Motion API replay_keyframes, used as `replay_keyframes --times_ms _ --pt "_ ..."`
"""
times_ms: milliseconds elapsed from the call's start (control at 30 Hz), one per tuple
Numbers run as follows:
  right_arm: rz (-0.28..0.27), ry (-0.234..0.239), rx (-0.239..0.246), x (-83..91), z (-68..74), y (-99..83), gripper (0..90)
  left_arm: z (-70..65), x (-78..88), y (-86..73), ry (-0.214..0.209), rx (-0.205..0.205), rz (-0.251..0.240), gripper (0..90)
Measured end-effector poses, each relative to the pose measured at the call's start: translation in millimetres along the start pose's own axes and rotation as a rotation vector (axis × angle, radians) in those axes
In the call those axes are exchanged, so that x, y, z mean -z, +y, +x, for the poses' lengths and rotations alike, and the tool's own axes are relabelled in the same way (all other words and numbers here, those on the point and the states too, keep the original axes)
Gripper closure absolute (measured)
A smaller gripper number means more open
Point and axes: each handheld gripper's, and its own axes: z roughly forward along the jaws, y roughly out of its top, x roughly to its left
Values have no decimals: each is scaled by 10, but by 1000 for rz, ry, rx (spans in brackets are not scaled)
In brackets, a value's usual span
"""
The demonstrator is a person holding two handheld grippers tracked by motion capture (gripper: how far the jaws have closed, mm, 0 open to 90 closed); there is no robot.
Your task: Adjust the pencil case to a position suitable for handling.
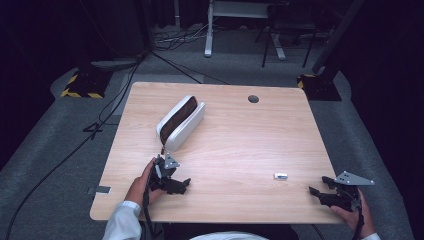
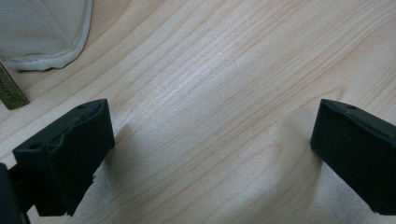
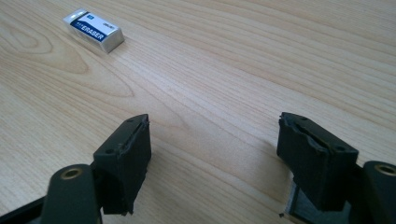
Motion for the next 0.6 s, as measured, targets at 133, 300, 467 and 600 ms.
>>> replay_keyframes --times_ms 133,300,467,600 --pt "-1 9 9 -11 6 9 261 1 1 -3 4 -2 0 1" --pt "7 69 69 -58 41 60 255 -41 68 -83 -4 -4 -1 2" --pt "25 138 135 -197 139 202 240 -49 141 -171 -34 -44 -5 4" --pt "42 179 185 -334 190 348 239 -36 139 -172 -50 -61 -6 2"
